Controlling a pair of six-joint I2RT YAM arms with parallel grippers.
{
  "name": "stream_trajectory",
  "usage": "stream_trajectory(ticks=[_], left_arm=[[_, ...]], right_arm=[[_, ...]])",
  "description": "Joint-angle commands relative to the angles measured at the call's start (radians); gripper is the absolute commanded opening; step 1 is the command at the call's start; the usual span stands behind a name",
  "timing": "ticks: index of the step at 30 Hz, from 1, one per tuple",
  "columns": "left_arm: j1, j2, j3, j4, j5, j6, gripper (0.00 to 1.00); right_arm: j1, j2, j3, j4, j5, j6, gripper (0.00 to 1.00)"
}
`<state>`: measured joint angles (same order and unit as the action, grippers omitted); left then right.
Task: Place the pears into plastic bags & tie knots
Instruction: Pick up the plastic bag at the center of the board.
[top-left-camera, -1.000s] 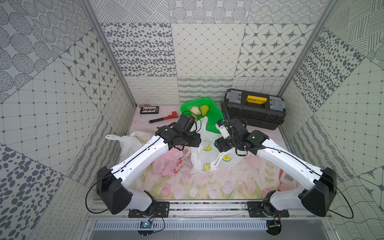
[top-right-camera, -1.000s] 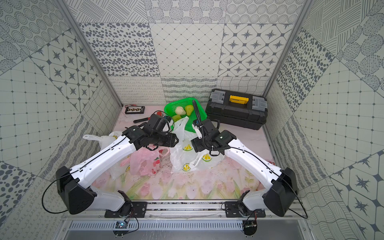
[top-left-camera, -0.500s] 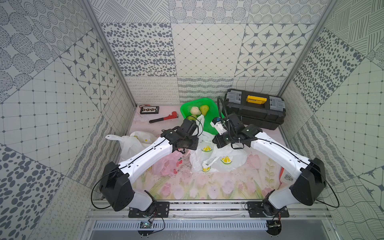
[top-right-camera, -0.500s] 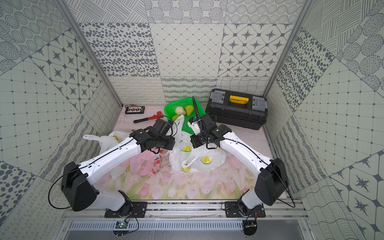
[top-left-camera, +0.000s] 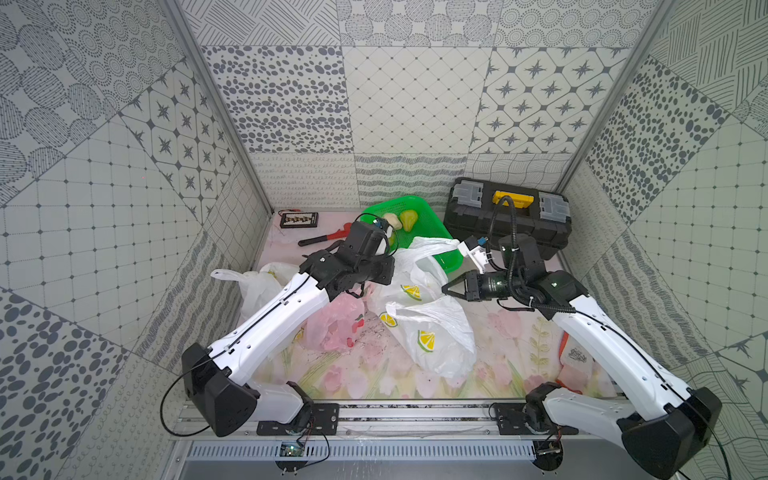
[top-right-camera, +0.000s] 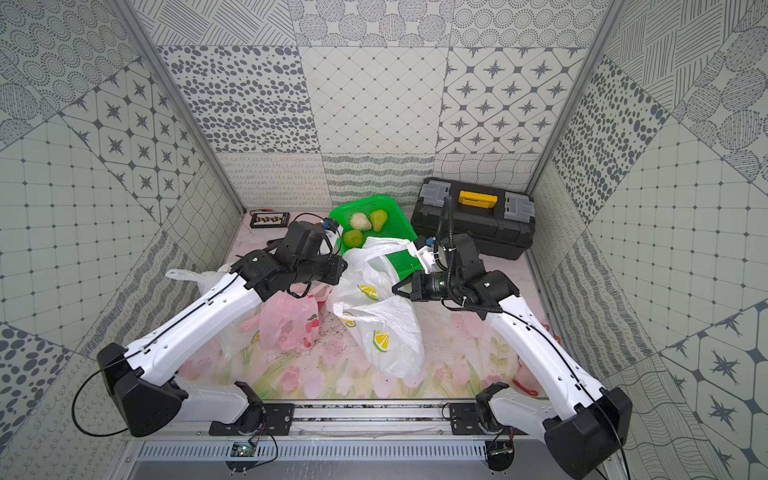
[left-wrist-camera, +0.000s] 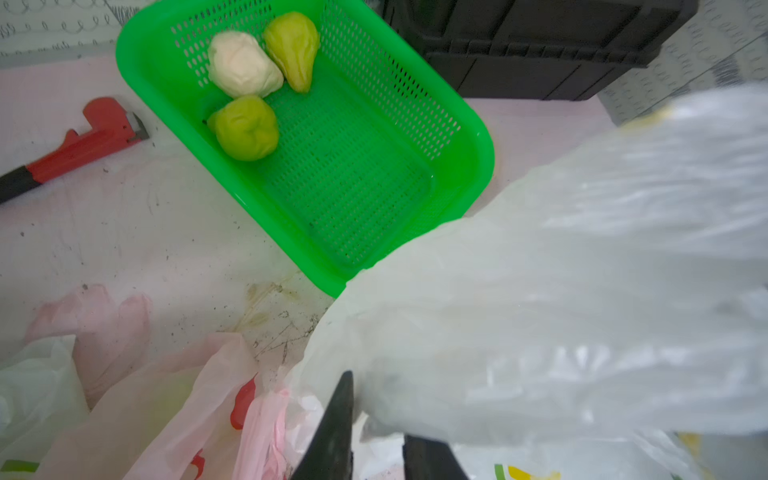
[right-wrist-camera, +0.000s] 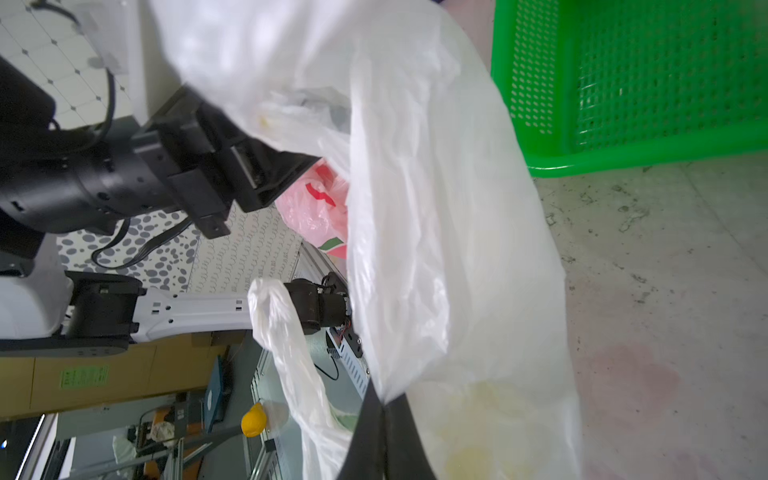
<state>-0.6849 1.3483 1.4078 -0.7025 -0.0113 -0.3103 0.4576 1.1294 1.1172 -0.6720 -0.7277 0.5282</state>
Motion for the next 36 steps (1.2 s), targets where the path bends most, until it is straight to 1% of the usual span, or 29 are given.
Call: stream_trajectory(ticks=[1,3,4,6,7,9,10,11,13,15,17,19,20,22,24,26,29,31,33,36], left_arm=[[0.008,-0.063,0.088,-0.112,0.132,-0.041,0.30],[0.003,-0.079,0.078,-0.095,0.251,-0.083,0.38],[-0.003,-0.080,0.063,-0.073,0.305,-0.112,0.40],[-0.024,-0.075,0.009,0.003,0.423,-0.189,0.42],[-0.033,-0.074,-0.015,0.030,0.442,-0.218,0.43],[-0.042,-0.080,-0.063,0.070,0.432,-0.266,0.44],[-0.041,-0.085,-0.077,0.081,0.418,-0.283,0.48],[-0.042,-0.092,-0.093,0.096,0.394,-0.301,0.51],[-0.041,-0.113,-0.101,0.088,0.331,-0.312,0.55],[-0.039,-0.150,-0.084,0.032,0.230,-0.279,0.58],[-0.019,-0.176,-0.043,-0.055,0.159,-0.232,0.60],[0.009,-0.185,0.006,-0.142,0.125,-0.198,0.60],[0.014,-0.189,0.025,-0.171,0.128,-0.182,0.60],[0.015,-0.198,0.025,-0.173,0.165,-0.190,0.58],[0.012,-0.203,-0.014,-0.127,0.242,-0.235,0.55],[-0.004,-0.203,-0.050,-0.083,0.280,-0.268,0.52],[-0.034,-0.182,-0.102,-0.004,0.317,-0.297,0.52],[-0.058,-0.138,-0.120,0.038,0.353,-0.310,0.53],[-0.071,-0.097,-0.155,0.078,0.352,-0.332,0.55],[-0.067,-0.086,-0.218,0.131,0.285,-0.362,0.59]], right_arm=[[-0.014,-0.057,-0.024,0.109,0.026,0.112,0.00],[-0.009,-0.075,-0.059,0.207,0.015,0.183,0.00],[-0.003,-0.078,-0.079,0.260,0.003,0.222,0.00],[0.023,-0.090,-0.117,0.344,0.012,0.279,0.00],[0.036,-0.091,-0.126,0.362,0.024,0.289,0.00],[0.063,-0.090,-0.145,0.395,0.049,0.318,0.00],[0.073,-0.088,-0.153,0.408,0.058,0.330,0.00],[0.085,-0.087,-0.162,0.433,0.065,0.347,0.00],[0.105,-0.080,-0.165,0.445,0.079,0.353,0.00],[0.107,-0.078,-0.164,0.428,0.104,0.352,0.00],[0.105,-0.080,-0.173,0.434,0.123,0.371,0.00],[0.095,-0.076,-0.179,0.416,0.155,0.389,0.00],[0.089,-0.073,-0.183,0.403,0.175,0.392,0.00],[0.078,-0.076,-0.197,0.392,0.219,0.398,0.00],[0.078,-0.076,-0.218,0.442,0.229,0.433,0.00],[0.081,-0.067,-0.239,0.494,0.229,0.479,0.00],[0.115,-0.050,-0.272,0.569,0.234,0.536,0.00],[0.141,-0.036,-0.271,0.573,0.237,0.538,0.00],[0.165,-0.030,-0.281,0.613,0.232,0.557,0.00],[0.188,-0.024,-0.312,0.689,0.200,0.594,0.00]])
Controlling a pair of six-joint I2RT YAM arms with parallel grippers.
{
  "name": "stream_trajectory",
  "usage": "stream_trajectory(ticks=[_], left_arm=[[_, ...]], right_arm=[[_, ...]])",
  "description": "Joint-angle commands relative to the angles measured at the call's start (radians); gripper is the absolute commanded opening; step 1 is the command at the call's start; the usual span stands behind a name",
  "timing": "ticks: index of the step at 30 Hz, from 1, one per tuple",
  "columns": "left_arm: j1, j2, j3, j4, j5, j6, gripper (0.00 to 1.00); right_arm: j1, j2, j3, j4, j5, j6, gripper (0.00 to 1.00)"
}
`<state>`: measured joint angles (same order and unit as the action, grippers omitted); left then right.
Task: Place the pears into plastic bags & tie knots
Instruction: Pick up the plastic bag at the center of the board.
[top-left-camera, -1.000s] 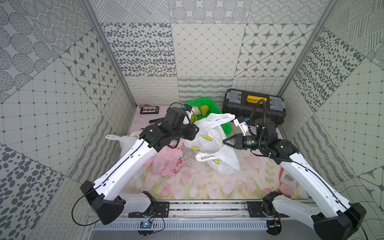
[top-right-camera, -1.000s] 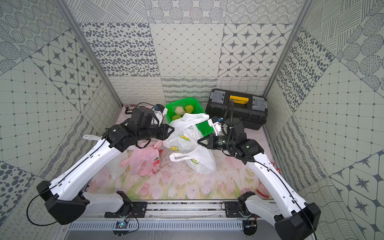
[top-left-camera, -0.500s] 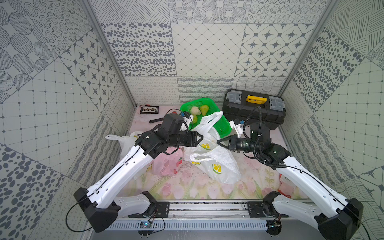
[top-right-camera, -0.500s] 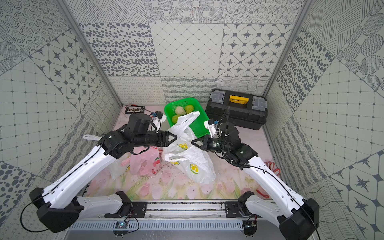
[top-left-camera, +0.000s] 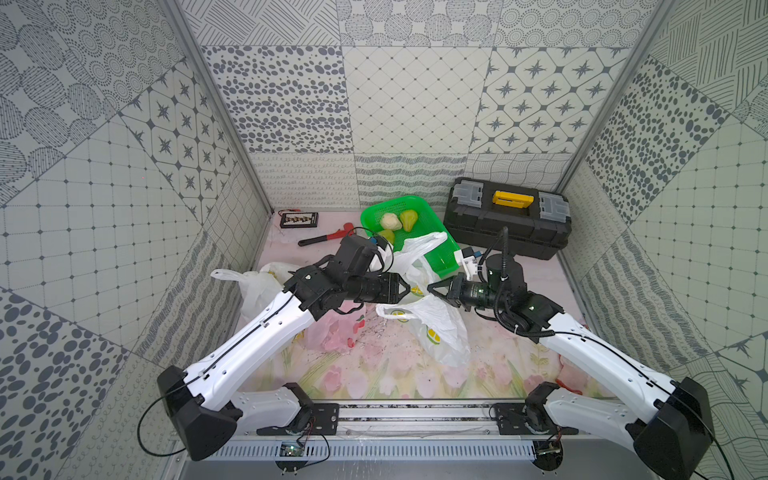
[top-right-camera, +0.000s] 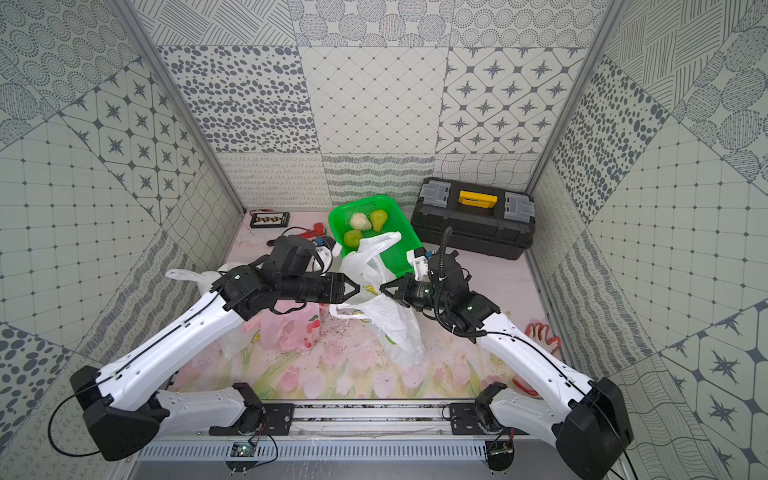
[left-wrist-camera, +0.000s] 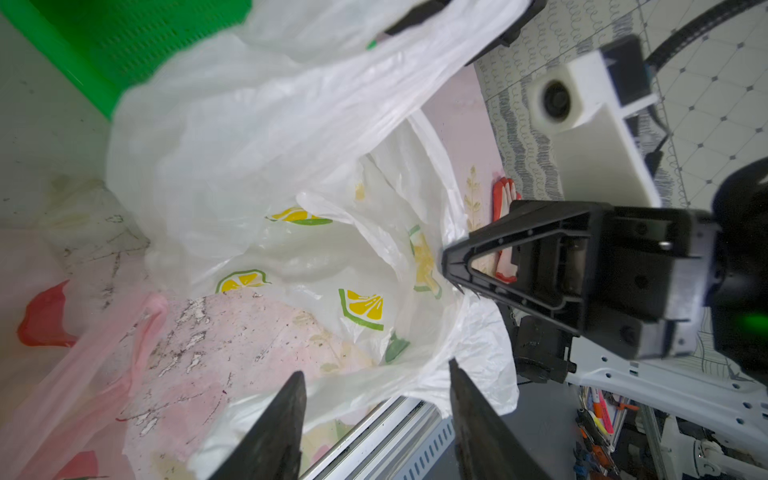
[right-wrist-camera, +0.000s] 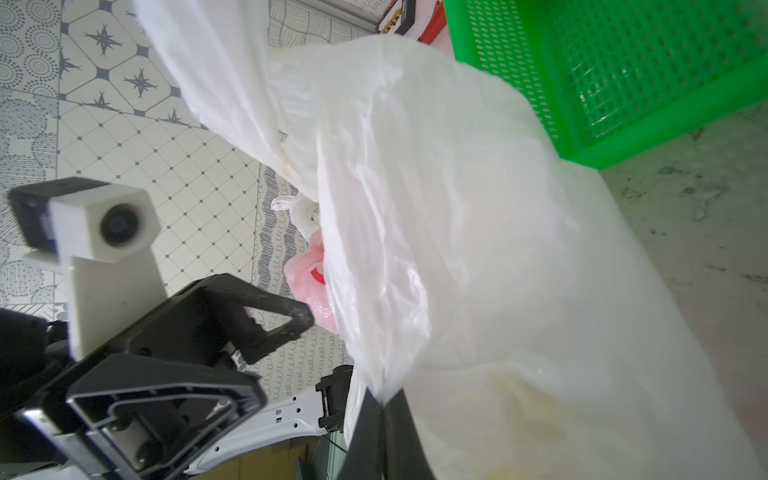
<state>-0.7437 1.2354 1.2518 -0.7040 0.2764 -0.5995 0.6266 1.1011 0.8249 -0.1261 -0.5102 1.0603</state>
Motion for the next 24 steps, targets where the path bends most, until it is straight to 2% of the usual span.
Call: stream_trajectory(ticks=[1,5,11,17,18,20,23,24], left_arm=[[0.001,0.025,-0.081,0.162,-0.017,-0.091,0.61],[0.020,0.052,-0.120,0.315,-0.029,-0.134,0.66],[0.020,0.164,-0.182,0.468,-0.018,-0.212,0.67],[0.005,0.219,-0.301,0.787,-0.090,-0.346,0.59],[0.005,0.218,-0.310,0.812,-0.099,-0.351,0.57],[0.004,0.198,-0.321,0.814,-0.127,-0.348,0.40],[0.009,0.114,-0.320,0.646,-0.201,-0.315,0.10],[0.016,0.084,-0.312,0.573,-0.214,-0.293,0.05]], right_arm=[[0.026,0.006,-0.021,0.145,-0.027,0.061,0.00],[0.059,0.012,-0.035,0.152,-0.028,0.063,0.00],[0.065,0.010,-0.052,0.207,-0.012,0.103,0.00],[0.067,0.038,-0.080,0.265,-0.019,0.138,0.00],[0.065,0.039,-0.082,0.263,-0.018,0.139,0.00],[0.057,0.029,-0.090,0.252,-0.015,0.139,0.00],[0.006,-0.015,-0.097,0.180,-0.013,0.121,0.00],[-0.017,-0.033,-0.100,0.146,-0.011,0.110,0.00]])
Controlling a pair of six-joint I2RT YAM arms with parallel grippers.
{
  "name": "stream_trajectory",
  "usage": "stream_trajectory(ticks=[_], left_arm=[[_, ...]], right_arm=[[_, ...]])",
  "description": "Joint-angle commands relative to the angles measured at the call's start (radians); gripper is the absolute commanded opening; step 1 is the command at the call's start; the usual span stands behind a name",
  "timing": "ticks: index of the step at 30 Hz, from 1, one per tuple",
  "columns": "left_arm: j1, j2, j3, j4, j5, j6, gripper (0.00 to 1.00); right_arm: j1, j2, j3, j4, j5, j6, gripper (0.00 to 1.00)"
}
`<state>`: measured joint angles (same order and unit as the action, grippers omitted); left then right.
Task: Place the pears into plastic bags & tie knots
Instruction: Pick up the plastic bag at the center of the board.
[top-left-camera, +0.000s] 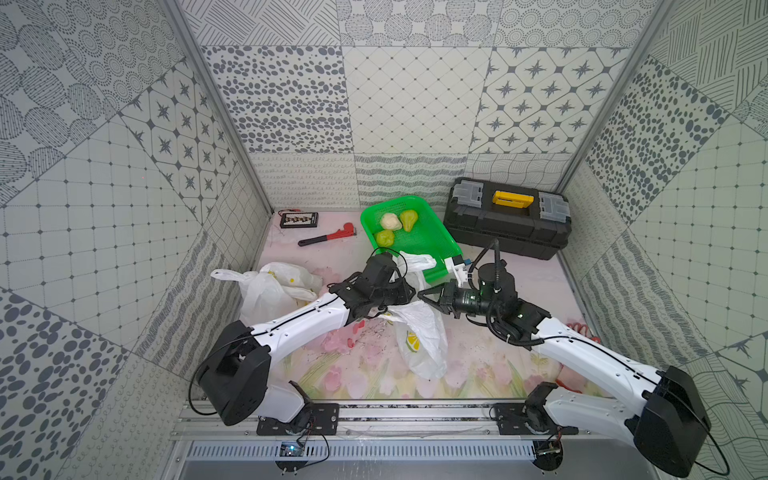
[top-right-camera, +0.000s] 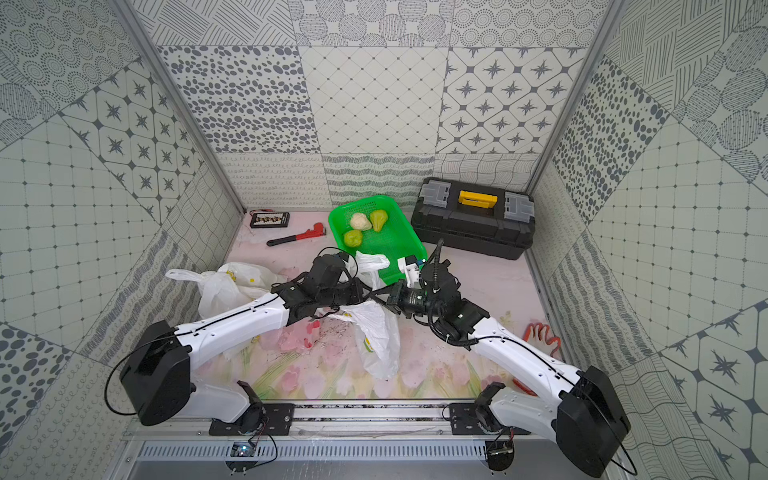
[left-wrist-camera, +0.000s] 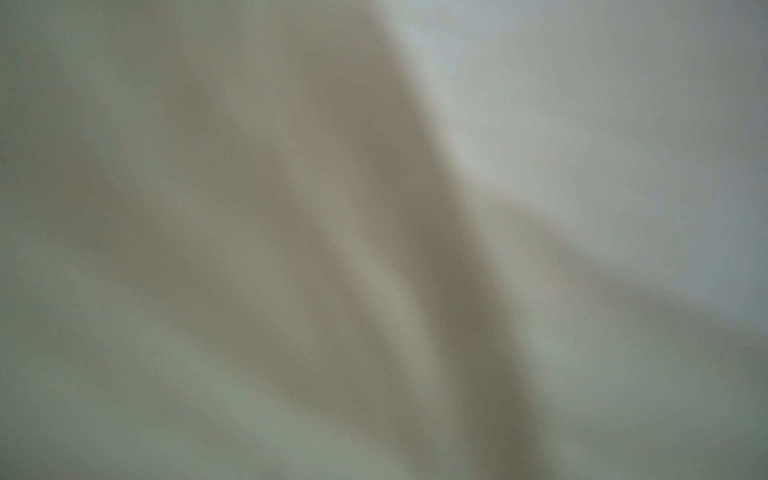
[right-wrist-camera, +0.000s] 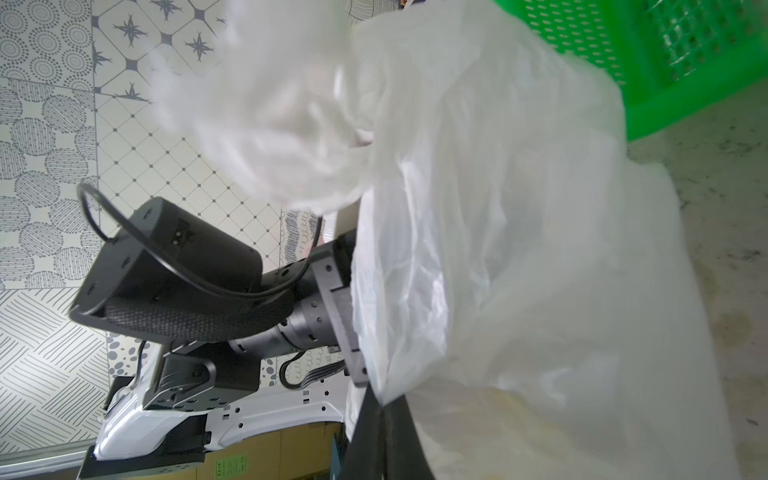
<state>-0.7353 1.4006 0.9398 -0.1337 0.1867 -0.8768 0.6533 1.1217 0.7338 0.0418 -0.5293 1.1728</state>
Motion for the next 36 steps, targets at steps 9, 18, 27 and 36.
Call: stream_trajectory(ticks=[9,18,27,36], left_arm=[[0.174,-0.313,0.157,-0.693,-0.041,0.233,0.00],[0.206,-0.251,0.316,-0.844,0.063,0.330,0.00],[0.390,-0.363,0.359,-0.919,-0.121,0.281,0.00],[0.450,-0.409,0.437,-0.891,-0.233,0.266,0.00]], right_arm=[[-0.161,-0.085,0.087,-0.426,0.099,-0.320,0.00],[-0.028,0.105,0.264,-0.362,0.090,-0.451,0.11],[-0.202,0.236,0.492,-0.299,-0.070,-0.475,0.57],[-0.251,0.472,0.633,-0.444,0.194,-0.555,0.55]])
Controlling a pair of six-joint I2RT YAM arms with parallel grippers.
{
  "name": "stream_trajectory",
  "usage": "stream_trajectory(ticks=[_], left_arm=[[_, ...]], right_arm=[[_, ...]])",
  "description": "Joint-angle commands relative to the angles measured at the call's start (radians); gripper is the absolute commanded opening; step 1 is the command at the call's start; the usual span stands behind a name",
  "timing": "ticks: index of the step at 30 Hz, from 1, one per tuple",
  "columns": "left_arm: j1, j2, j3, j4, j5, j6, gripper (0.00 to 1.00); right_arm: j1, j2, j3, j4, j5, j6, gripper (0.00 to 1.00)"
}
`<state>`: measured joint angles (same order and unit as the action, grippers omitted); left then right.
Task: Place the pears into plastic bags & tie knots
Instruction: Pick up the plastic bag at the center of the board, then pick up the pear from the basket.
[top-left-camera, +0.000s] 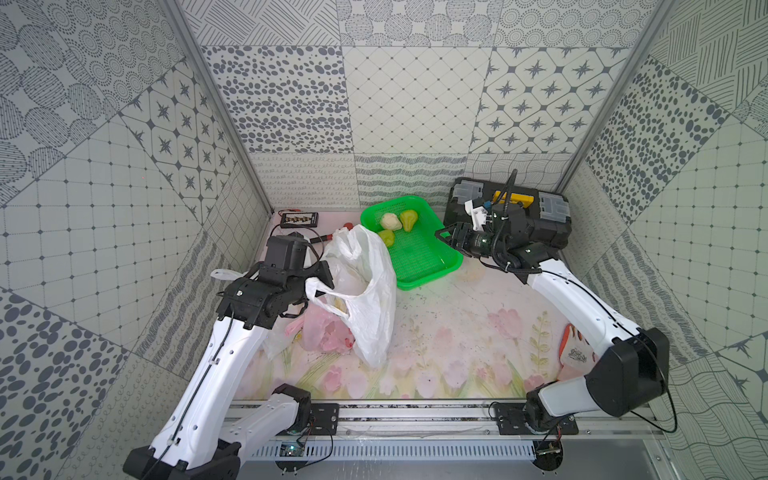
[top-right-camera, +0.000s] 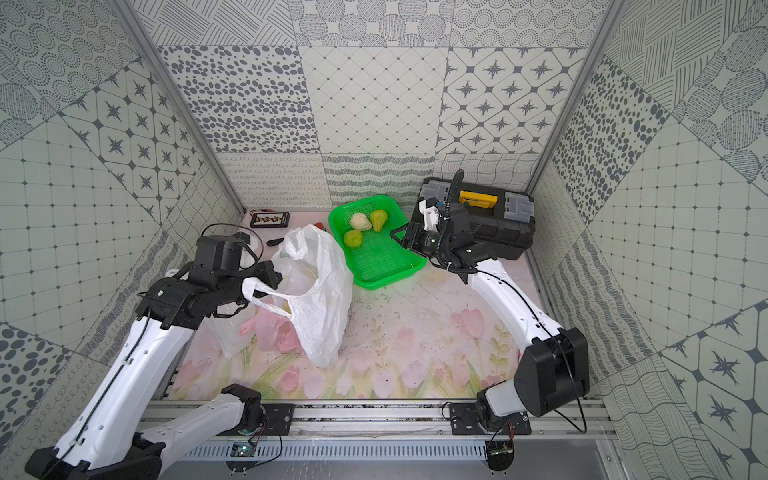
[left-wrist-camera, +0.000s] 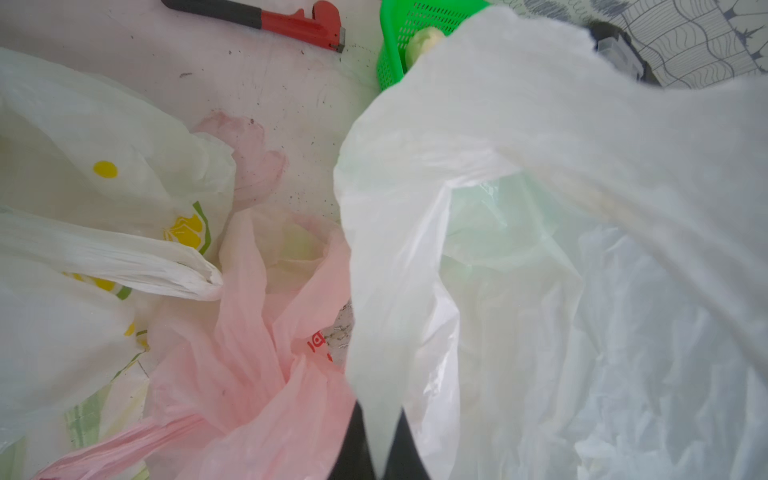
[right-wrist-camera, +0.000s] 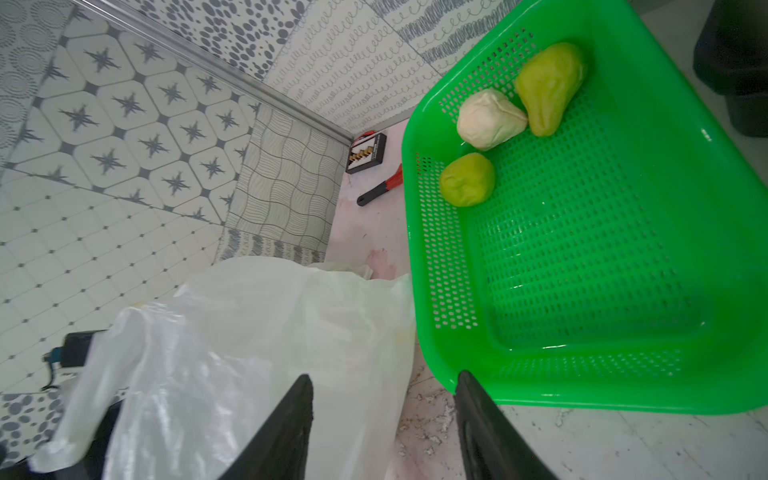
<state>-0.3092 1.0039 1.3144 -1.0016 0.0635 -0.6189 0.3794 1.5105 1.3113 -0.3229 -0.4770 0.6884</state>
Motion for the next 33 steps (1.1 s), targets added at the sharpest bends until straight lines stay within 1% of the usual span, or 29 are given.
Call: stream_trajectory(ticks=[1,4,6,8,11,16,19,23,26,31,32,33], left_arm=[[0.024,-0.002,0.091,-0.034,-0.125,0.025,0.00],[0.023,0.051,0.154,-0.068,-0.127,0.071,0.00],[0.024,0.079,0.174,-0.077,-0.128,0.087,0.00],[0.024,0.098,0.188,-0.071,-0.121,0.112,0.00],[0.024,0.136,0.216,-0.080,-0.095,0.151,0.00],[0.024,0.167,0.209,-0.039,-0.008,0.182,0.00],[0.024,0.180,0.222,-0.041,0.006,0.196,0.00],[0.024,0.187,0.215,-0.036,0.040,0.194,0.00],[0.024,0.183,0.195,-0.019,0.051,0.190,0.00],[0.024,0.192,0.184,-0.006,0.076,0.186,0.00],[0.023,0.194,0.184,-0.005,0.081,0.184,0.00],[0.024,0.196,0.182,-0.005,0.083,0.183,0.00]], right_arm=[[0.027,0.118,0.076,-0.079,0.187,-0.082,0.55],[0.056,0.231,0.142,-0.028,0.289,-0.096,0.57],[0.090,0.343,0.244,-0.036,0.329,-0.131,0.60],[0.125,0.457,0.357,-0.053,0.334,-0.152,0.64],[0.173,0.587,0.468,-0.029,0.354,-0.176,0.69],[0.201,0.822,0.701,-0.044,0.353,-0.144,0.71],[0.211,0.943,0.857,-0.070,0.358,-0.135,0.71],[0.221,1.104,1.105,-0.210,0.422,-0.130,0.71],[0.226,1.171,1.211,-0.268,0.463,-0.134,0.72],[0.225,1.249,1.309,-0.298,0.497,-0.144,0.72],[0.223,1.255,1.312,-0.289,0.489,-0.145,0.71],[0.220,1.255,1.303,-0.270,0.474,-0.144,0.68]])
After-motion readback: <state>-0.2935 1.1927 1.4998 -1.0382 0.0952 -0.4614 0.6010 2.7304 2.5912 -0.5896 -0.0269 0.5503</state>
